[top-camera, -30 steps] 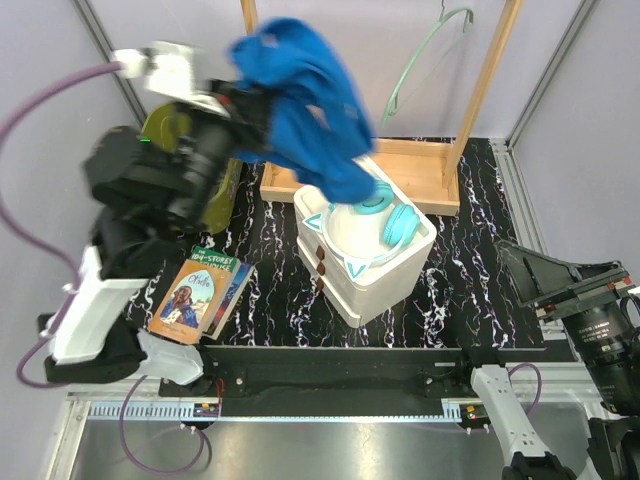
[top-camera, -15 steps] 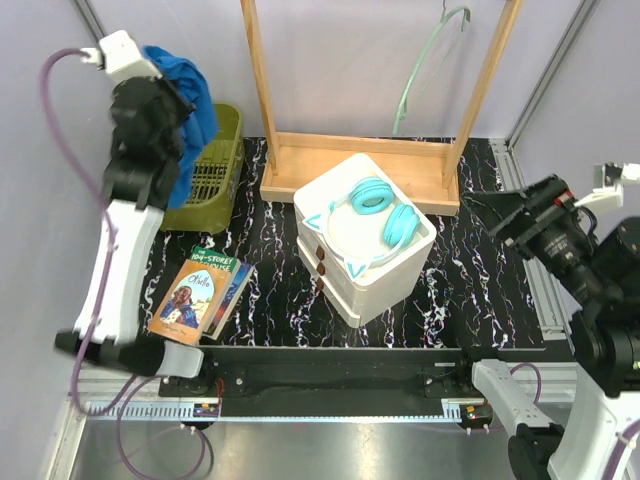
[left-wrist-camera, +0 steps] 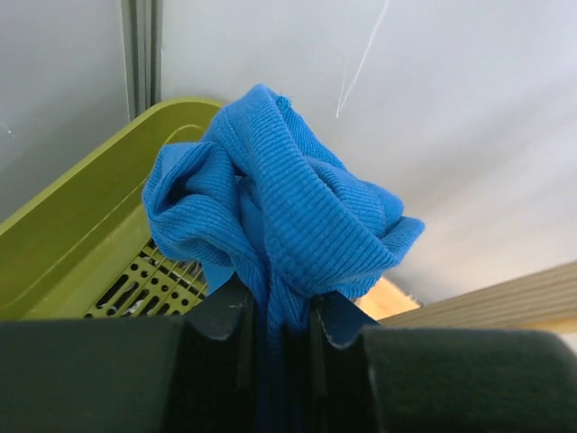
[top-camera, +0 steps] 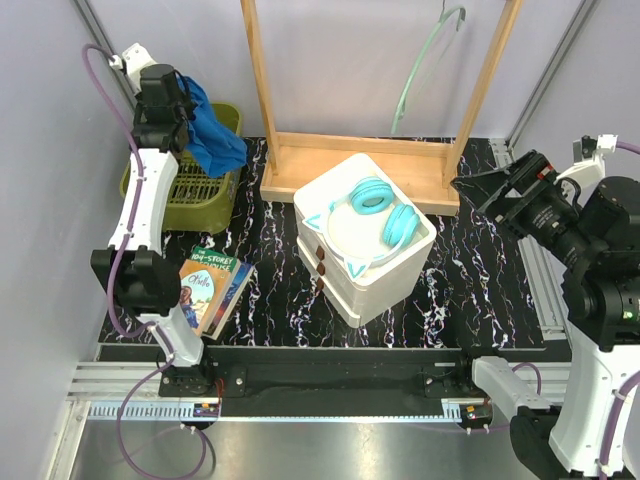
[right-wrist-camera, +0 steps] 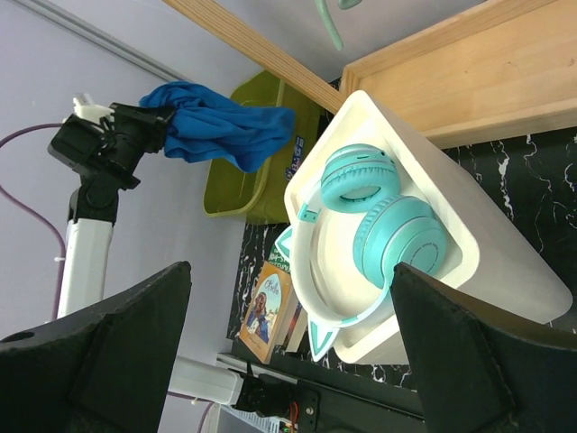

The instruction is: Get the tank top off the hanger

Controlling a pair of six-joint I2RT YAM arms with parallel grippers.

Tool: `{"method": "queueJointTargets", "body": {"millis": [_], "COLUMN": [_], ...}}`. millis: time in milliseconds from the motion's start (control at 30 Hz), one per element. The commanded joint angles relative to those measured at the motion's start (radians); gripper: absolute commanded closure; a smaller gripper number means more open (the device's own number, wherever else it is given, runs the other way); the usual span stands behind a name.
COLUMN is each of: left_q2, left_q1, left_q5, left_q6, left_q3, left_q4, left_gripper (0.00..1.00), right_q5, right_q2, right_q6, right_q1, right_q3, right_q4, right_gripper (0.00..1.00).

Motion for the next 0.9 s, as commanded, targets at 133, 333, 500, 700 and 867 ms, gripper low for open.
{"method": "queueJointTargets", "body": {"millis": [133,333,500,700,867], "left_q2": [-0.041,-0.11,-0.227,-0.44,-0.739], "left_q1": [0.016,0.016,-0.014,-0.258,-0.281], "left_q5": [-0.069,-0.078,0.046,0.117,0.137], "left_q6": [-0.131,-0.145,-0.185,-0.149,-0.141], "left_q3": [0.009,0.012,-0.095,-0.383,-0.641], "left_q4": [-0.007,-0.058,-0.058,-0.052,-0.092], "left_gripper": [0.01,0.01,0.01,0.01,0.01], "right_q5": [-0.018,-0.049,-0.093,-0.072,0.054], "right_q2": [0.054,0.055,0.054,0.04,0.013], "right_q6": [-0.034,-0.026,0.003,0.017,-0.034], "right_q1": [0.001,0.003,0.003,0.003,0.003], "right_q3": [0.01,-0.014,-0.066,-0.094,-0.056], "right_q4": [0.009,-0.003,-0.012,-0.049,-0.184], "right_gripper": [0.0,0.0,0.0,0.0,0.0]}}
